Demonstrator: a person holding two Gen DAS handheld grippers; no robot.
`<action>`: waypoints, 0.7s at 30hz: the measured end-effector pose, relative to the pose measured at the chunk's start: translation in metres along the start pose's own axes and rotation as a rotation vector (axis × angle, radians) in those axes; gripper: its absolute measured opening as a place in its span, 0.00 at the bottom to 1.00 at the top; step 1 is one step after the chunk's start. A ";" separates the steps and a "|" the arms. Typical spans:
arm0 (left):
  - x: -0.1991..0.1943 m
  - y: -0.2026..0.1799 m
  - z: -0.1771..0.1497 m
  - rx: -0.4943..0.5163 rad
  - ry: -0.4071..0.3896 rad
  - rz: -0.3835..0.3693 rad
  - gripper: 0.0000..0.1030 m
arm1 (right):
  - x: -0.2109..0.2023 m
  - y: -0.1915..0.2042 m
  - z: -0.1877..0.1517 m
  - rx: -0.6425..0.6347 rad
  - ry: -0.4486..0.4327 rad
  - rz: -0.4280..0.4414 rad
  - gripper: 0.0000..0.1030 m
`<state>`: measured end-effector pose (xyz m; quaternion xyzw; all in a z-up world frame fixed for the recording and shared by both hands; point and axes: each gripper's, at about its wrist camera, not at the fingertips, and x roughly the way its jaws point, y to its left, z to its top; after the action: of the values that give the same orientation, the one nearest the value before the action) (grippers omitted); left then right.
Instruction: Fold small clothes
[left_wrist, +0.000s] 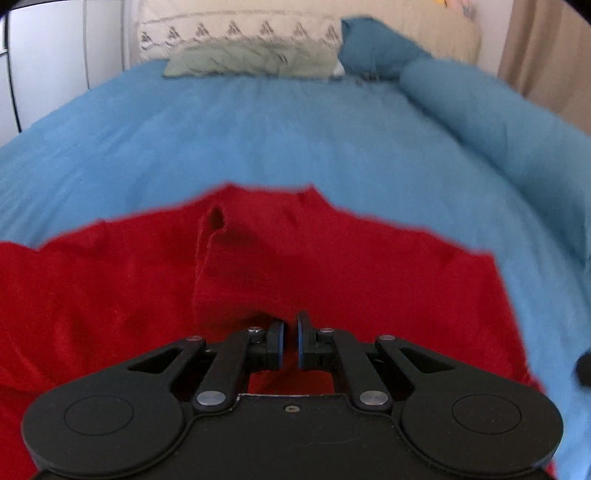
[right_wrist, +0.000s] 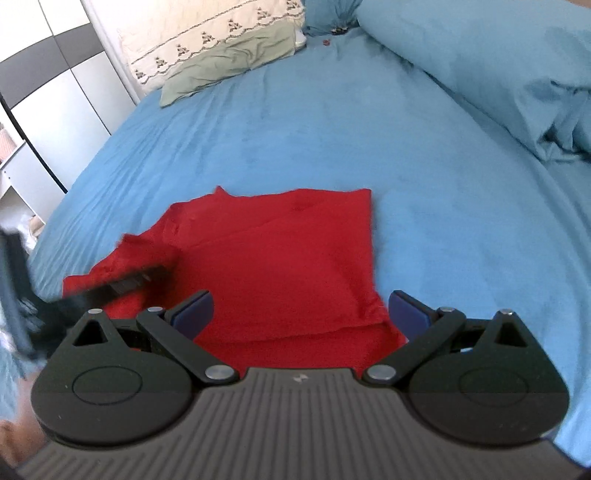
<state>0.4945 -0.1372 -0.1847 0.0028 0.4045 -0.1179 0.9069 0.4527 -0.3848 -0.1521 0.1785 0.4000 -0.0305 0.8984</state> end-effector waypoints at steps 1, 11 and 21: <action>0.002 -0.005 -0.006 0.024 0.003 0.015 0.08 | 0.002 -0.003 0.000 -0.004 0.004 0.005 1.00; -0.051 0.012 -0.009 0.120 -0.045 0.061 0.72 | 0.007 0.001 0.013 -0.039 0.001 0.044 1.00; -0.099 0.113 -0.016 0.084 0.005 0.225 0.73 | 0.050 0.125 0.018 -0.375 0.084 0.129 1.00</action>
<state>0.4439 -0.0046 -0.1332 0.0865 0.3987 -0.0322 0.9124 0.5240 -0.2702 -0.1410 0.0343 0.4234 0.1098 0.8986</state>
